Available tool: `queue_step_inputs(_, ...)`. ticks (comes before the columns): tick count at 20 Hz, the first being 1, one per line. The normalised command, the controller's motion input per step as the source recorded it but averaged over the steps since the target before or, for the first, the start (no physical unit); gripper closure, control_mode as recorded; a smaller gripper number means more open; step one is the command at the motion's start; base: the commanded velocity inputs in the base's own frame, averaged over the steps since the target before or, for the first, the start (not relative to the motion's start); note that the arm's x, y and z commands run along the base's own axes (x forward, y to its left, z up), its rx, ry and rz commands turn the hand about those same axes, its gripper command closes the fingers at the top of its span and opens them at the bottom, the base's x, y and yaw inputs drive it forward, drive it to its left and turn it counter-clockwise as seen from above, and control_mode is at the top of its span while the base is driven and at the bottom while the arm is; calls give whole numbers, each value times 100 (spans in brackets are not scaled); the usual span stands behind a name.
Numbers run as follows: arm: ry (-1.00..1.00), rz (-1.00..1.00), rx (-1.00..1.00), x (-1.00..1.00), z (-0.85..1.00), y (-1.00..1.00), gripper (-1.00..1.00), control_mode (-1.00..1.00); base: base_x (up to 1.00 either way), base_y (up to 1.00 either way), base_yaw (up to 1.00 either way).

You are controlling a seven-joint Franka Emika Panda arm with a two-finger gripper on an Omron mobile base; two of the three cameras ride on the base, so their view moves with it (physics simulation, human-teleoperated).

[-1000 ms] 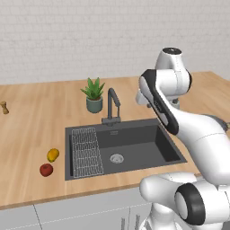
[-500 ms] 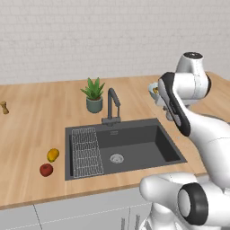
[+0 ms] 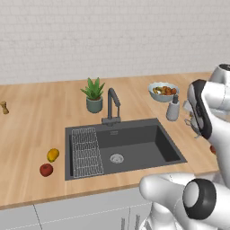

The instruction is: Put the colander in the sink, put the mango, mango, apple in the colander, and turn on the sink faucet and pour water over the colander.

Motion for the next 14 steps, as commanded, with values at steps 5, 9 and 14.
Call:
queue_step_inputs(5,-4,-28,25,-7,-27,-100,-100,-100,0,0,0)
queue_step_inputs(9,-1,-22,22,0,-28,-96,-100,-100,0,0,0)
queue_step_inputs(14,2,-15,12,4,-35,-72,-100,-100,0,0,0)
